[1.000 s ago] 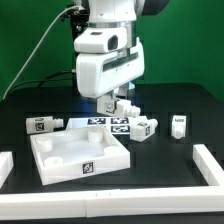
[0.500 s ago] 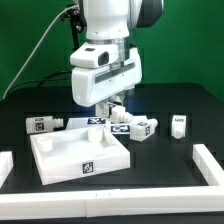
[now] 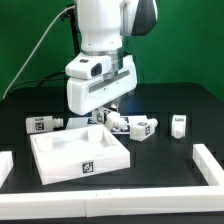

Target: Assemble one leg

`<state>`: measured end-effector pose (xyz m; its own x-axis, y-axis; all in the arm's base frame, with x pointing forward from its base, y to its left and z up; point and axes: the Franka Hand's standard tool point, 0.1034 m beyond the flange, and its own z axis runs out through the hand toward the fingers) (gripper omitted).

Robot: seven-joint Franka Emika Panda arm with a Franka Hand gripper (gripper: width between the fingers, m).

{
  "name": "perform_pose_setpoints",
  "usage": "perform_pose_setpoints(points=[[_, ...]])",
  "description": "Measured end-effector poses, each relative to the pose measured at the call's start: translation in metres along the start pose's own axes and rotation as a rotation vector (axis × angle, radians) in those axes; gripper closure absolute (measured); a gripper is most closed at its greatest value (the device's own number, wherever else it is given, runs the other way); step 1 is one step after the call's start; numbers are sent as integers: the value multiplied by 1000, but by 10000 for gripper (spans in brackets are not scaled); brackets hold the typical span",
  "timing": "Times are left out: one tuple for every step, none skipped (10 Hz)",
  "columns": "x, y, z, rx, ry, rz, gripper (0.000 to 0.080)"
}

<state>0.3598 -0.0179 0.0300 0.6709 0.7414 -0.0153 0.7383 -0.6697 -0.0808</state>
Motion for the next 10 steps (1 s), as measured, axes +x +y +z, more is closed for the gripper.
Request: perform_pose_setpoints(points=[[-2,-2,4,8,-3,1,515],[-3,-5,10,16,-6,2,515],[-4,-8,16,25,-10,3,515],[-4,-8,17,26,-9,4,515],[-4,-8,17,23,-7,5,515],[-4,-8,17,22,-6,4,515],[-4,-8,17,22,-6,4,515],[-4,-8,17,22,-6,4,515],[-4,-8,17,22,-6,4,329],[-4,-9,16,27,-11,11,329]])
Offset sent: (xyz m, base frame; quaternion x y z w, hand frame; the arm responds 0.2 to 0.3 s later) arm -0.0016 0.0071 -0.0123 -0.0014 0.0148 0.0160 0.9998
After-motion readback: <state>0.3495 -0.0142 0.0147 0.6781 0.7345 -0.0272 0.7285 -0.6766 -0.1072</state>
